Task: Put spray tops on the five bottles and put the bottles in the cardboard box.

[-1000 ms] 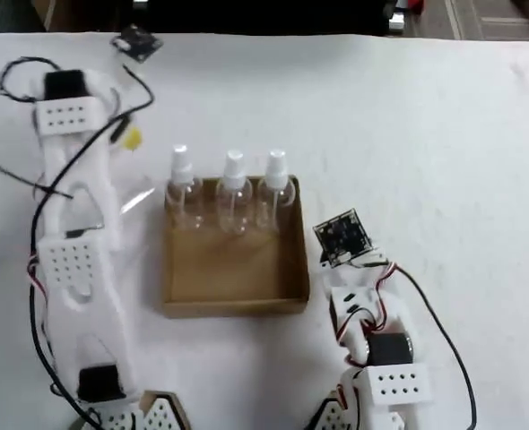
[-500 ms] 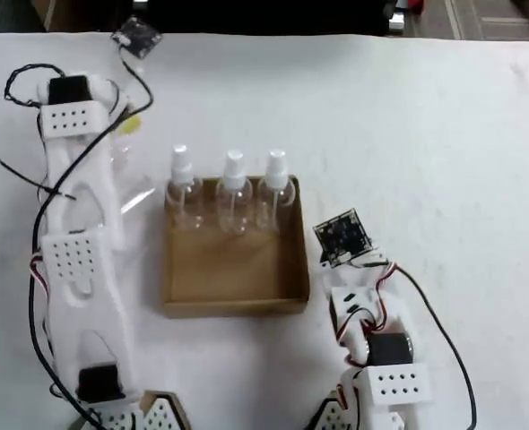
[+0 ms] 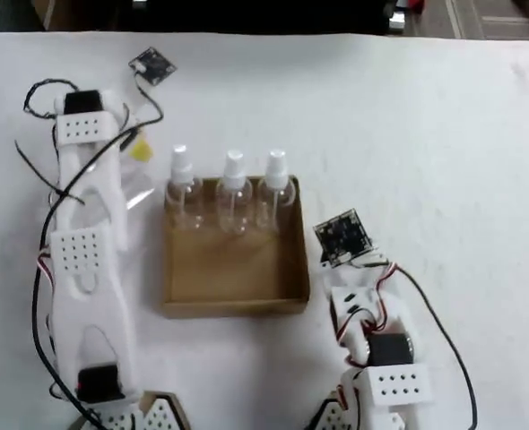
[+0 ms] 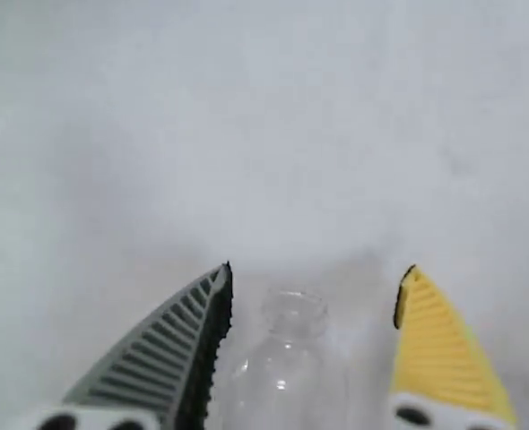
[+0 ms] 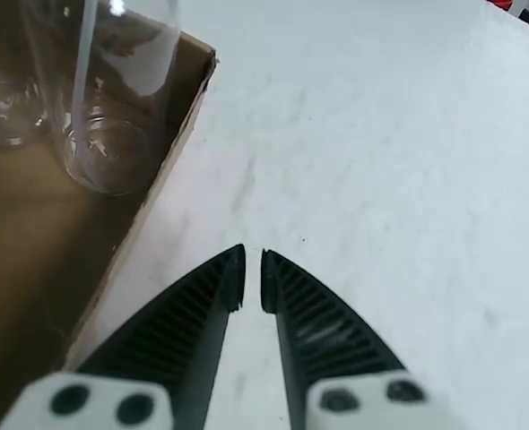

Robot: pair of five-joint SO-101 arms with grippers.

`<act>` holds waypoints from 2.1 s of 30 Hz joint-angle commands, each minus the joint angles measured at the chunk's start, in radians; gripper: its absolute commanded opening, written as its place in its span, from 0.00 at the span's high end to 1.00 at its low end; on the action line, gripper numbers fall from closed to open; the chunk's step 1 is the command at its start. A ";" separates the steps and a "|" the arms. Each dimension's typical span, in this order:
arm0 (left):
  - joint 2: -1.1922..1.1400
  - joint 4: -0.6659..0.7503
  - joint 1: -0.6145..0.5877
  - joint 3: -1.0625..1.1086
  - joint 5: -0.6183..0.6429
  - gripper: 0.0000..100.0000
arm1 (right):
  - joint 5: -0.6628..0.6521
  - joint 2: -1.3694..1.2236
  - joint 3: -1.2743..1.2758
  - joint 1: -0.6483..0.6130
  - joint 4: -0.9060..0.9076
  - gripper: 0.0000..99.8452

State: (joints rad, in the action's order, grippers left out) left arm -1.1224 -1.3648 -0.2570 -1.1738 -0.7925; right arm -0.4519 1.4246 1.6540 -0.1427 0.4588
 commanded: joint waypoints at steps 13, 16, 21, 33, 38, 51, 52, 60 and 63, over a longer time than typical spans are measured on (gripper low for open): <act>-0.012 -0.054 -0.027 -0.043 -0.135 0.82 | -0.014 0.008 -0.006 -0.001 -0.019 0.98; -0.031 -0.054 -0.019 -0.046 -0.137 0.82 | -0.014 0.008 -0.006 -0.001 -0.019 0.98; -0.039 -0.054 -0.004 -0.046 -0.138 0.89 | -0.014 0.008 -0.006 -0.001 -0.019 0.98; -0.035 -0.359 0.031 -0.385 -0.132 0.98 | -0.015 0.008 -0.006 -0.001 -0.019 0.98; 0.099 -0.422 0.027 -0.451 -0.002 0.98 | -0.015 0.008 -0.006 0.001 -0.019 0.98; 0.897 -0.425 -0.012 -0.035 0.433 0.98 | -0.015 0.008 -0.006 0.001 -0.016 0.98; 0.972 -0.425 -0.008 0.043 0.434 0.98 | -0.015 0.008 -0.006 0.001 -0.016 0.98; 1.521 -0.305 -0.005 0.626 0.540 0.98 | -0.015 0.008 -0.006 0.001 -0.016 0.98; 1.742 -0.193 0.041 0.908 0.552 0.98 | -0.015 0.008 -0.006 0.001 -0.016 0.98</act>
State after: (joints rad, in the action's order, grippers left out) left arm 0.3214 -1.6962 -0.2570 -0.5923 -0.2708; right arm -0.4549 1.4246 1.6540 -0.1427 0.4588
